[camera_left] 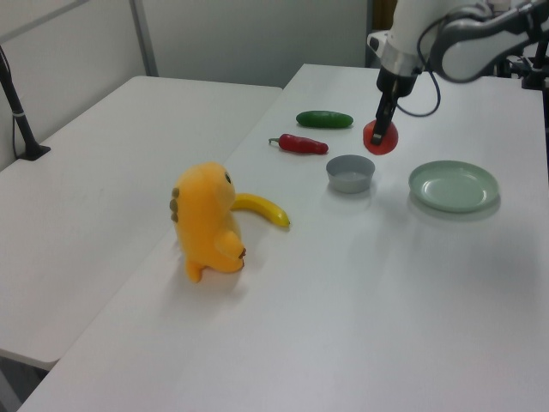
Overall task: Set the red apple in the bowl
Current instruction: 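Lower the red apple into the grey bowl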
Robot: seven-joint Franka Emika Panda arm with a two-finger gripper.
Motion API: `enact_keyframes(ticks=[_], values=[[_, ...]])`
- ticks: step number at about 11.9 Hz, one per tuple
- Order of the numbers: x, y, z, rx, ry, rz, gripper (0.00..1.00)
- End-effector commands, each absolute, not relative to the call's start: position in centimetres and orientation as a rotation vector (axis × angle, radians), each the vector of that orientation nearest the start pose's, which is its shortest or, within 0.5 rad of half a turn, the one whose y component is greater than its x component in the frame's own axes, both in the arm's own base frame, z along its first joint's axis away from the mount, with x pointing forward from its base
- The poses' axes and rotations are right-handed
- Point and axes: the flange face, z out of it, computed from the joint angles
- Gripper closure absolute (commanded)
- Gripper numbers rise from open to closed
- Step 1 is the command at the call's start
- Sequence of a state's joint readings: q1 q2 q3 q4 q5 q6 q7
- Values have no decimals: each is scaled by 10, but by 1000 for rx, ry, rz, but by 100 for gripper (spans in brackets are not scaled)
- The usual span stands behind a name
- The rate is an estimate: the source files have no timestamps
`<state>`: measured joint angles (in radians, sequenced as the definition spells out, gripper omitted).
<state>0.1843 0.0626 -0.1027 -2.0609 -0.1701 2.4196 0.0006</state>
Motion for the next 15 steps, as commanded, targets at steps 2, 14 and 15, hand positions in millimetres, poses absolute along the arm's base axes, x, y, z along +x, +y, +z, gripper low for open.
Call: enact_keyframes(ticks=[2,14,15], values=[[596,42,403,-3133,-354,-766,64],[621,43,337,-3152,-481,-802,19],[621,42,339,-3152,-470,-807,0]])
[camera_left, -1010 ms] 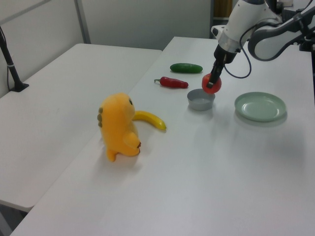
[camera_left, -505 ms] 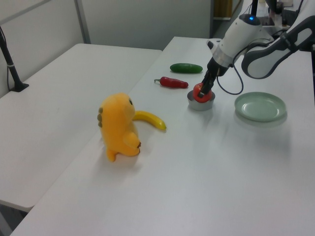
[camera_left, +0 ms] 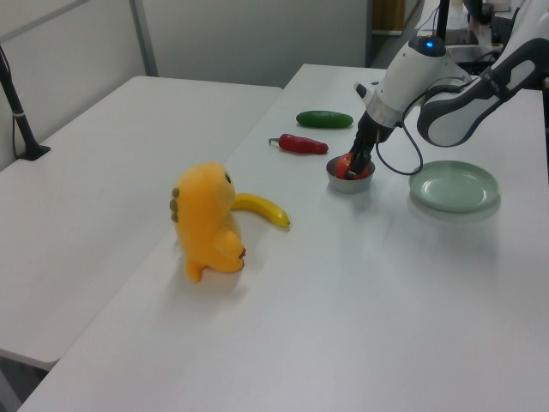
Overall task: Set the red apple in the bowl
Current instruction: 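Lower the red apple into the grey bowl, then open the gripper to release the apple in the bowl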
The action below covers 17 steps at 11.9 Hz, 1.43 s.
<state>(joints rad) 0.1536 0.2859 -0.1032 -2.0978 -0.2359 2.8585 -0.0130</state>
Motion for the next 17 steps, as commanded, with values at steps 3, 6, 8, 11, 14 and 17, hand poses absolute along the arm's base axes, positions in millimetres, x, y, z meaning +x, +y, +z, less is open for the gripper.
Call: enact_keyframes(ticks=[3,6,8,11,14,17], values=[[622,36,350,-3155,-449,-822,0],[621,30,394,-3152,-407,-873,0],[630,20,446,-3196,-323,-817,0],[626,12,517,-3241,-155,-697,0],[608,18,573,-3217,-6,-428,0],[574,26,617,-3084,249,-272,0]])
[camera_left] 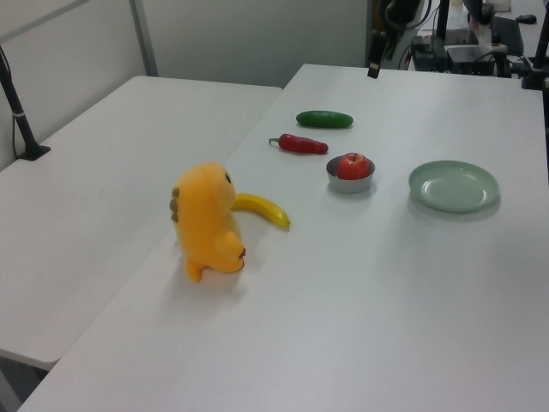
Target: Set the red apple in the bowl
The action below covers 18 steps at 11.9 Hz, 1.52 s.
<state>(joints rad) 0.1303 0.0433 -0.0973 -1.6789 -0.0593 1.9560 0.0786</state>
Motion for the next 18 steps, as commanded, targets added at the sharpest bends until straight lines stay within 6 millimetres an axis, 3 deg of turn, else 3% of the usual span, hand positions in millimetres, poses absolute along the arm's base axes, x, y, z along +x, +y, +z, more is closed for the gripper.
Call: enact_keyframes(ticks=[1,2,4,7,10,18], values=[[564,28,624,-3085,357,-152,0],[548,39,630,-3097,387,-29,0],[530,60,636,-3113,335,38,0],[533,70,629,-3126,126,13,0],[549,67,633,-3114,-96,-162,0],[556,62,625,-3090,-182,-200,0]])
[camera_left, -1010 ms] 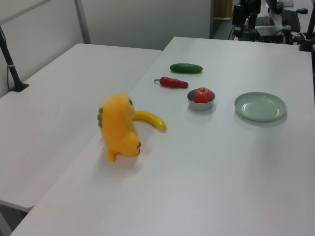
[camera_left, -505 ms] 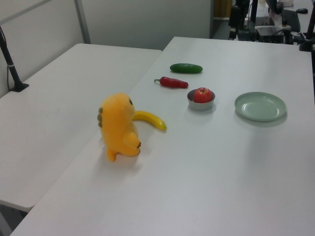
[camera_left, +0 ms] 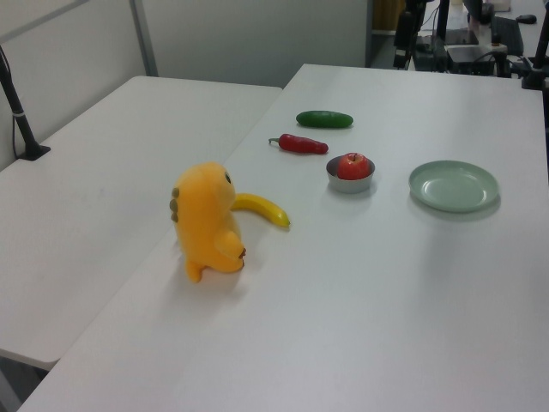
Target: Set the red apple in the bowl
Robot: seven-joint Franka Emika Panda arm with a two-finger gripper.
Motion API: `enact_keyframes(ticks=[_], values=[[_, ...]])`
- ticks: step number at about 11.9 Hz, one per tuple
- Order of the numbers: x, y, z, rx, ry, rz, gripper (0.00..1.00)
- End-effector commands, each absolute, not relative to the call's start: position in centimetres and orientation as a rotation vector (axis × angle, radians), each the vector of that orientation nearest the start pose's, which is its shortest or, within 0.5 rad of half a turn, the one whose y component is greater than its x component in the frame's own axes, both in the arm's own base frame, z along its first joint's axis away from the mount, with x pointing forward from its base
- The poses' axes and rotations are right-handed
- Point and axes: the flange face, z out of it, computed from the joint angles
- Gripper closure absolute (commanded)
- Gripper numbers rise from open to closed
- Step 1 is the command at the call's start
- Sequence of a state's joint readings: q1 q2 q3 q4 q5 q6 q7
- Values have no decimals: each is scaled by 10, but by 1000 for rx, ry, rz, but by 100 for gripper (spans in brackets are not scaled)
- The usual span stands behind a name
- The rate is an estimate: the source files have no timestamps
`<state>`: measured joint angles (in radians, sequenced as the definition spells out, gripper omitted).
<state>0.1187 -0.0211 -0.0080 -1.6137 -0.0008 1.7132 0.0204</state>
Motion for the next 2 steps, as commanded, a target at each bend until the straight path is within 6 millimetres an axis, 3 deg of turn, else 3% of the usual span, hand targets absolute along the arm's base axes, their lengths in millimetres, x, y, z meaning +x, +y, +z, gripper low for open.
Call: enact_keyframes(ticks=[1,2], values=[[555,62,627,-3084,-179,-203,0],[555,61,627,-3081,-176,-201,0]])
